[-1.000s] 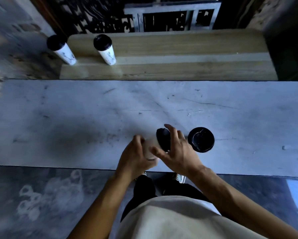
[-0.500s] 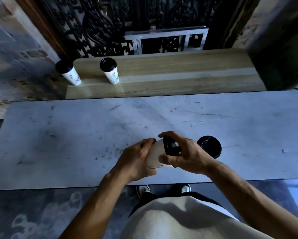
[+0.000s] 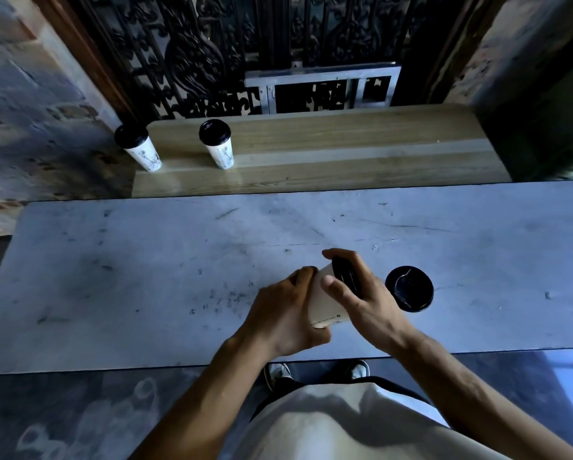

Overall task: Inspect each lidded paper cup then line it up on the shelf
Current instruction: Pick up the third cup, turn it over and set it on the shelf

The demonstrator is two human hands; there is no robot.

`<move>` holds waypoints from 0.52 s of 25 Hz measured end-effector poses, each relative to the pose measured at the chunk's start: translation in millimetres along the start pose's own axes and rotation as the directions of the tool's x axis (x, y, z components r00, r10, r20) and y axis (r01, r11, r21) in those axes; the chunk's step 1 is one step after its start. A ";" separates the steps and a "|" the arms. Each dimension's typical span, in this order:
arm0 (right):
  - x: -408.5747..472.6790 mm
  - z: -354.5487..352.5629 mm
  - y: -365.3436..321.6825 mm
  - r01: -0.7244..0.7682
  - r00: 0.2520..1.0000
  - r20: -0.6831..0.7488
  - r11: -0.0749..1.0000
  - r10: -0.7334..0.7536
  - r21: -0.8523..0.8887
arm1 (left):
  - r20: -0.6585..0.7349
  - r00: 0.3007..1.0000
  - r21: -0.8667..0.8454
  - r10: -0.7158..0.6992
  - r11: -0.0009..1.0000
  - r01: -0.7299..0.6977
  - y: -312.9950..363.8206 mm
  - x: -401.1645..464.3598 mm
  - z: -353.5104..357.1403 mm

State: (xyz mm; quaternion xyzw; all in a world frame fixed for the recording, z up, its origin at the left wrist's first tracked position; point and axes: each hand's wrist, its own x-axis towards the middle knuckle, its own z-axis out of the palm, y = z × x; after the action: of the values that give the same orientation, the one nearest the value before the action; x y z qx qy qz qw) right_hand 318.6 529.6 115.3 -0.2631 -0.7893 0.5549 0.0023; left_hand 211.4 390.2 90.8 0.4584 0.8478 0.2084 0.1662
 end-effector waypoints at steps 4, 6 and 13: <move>1.3 -0.8 -1.5 -0.004 1.000 0.008 0.997 0.003 0.074 | -0.010 1.000 0.024 0.018 1.000 -0.018 3.9 2.0 -1.0; 3.0 -1.7 -2.6 -0.014 1.000 0.025 0.998 0.013 0.054 | 0.013 1.000 0.017 0.007 1.000 -0.007 4.1 1.0 -0.3; 12.8 6.9 12.5 -0.176 0.961 -0.055 0.752 0.272 0.635 | 0.127 0.988 -0.289 -0.083 0.950 0.117 7.3 2.9 -1.7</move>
State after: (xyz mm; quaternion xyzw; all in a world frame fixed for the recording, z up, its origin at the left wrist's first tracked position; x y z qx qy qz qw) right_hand 310.7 532.0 98.0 -0.3794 -0.5212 0.7603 0.0795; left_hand 214.3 396.0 95.6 0.3960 0.8185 0.2977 0.2909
